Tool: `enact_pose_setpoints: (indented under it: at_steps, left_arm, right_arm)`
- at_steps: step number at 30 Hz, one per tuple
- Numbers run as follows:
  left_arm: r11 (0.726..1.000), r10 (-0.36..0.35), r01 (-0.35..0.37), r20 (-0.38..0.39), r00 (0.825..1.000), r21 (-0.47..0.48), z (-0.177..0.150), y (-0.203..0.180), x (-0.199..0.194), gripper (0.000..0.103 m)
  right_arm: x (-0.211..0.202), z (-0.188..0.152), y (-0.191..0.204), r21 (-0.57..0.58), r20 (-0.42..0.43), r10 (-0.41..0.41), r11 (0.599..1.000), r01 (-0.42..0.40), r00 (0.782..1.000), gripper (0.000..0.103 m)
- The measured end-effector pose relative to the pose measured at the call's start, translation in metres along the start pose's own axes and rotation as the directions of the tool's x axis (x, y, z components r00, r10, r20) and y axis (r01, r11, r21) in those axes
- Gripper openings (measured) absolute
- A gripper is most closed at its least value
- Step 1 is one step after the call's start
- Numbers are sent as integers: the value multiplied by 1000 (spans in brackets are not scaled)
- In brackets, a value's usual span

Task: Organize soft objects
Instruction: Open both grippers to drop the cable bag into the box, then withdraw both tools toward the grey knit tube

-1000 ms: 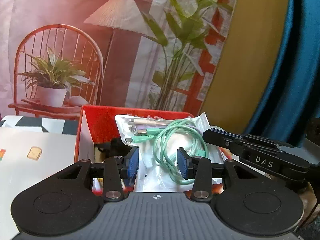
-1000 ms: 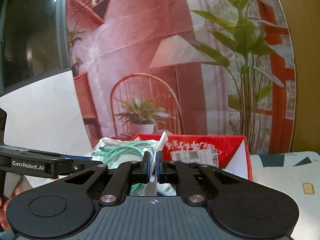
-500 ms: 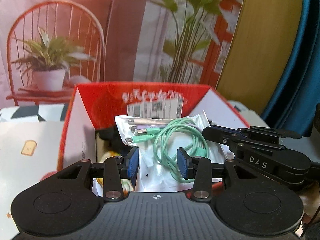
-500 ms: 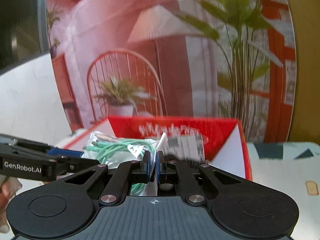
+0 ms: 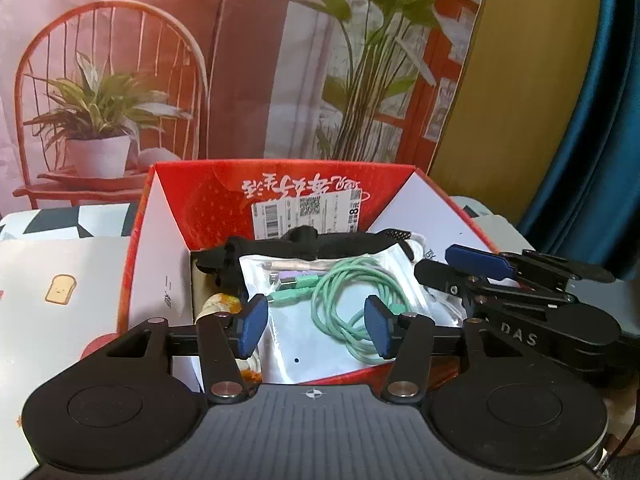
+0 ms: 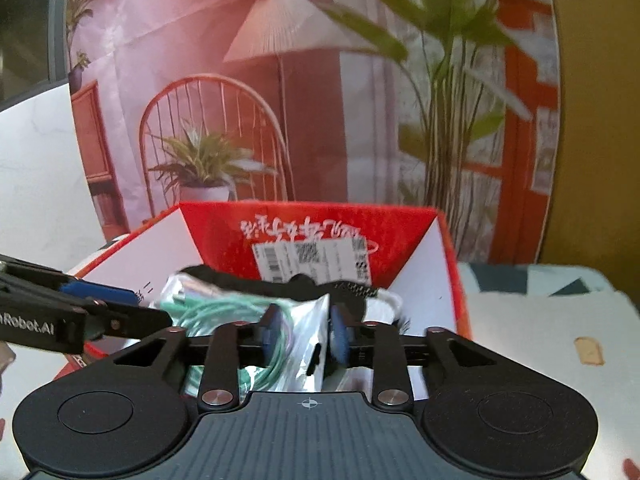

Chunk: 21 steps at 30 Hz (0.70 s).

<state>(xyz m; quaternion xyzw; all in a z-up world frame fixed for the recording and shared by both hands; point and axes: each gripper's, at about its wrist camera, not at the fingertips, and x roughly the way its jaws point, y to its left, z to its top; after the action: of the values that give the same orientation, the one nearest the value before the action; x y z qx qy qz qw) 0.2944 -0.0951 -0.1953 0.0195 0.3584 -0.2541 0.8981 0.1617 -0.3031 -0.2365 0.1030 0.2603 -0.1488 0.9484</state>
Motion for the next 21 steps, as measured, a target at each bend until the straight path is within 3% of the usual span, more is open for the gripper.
enact_pose_setpoints:
  at_steps: [8, 14, 21]
  left_arm:
    - [999, 7, -9, 52, 999, 39, -6, -7, -37, 59]
    - [1000, -3, 1, 98, 995, 26, -34, -2, -76, 61]
    - [1000, 13, -14, 47, 999, 8, -83, 14, -83, 63]
  right_arm:
    - [-40, -7, 12, -12, 57, 20, 1000, -19, 998, 38]
    - [-78, -22, 8, 34, 93, 34, 999, -37, 995, 38]
    - [-110, -59, 1, 80, 98, 18, 996, -26, 995, 38]
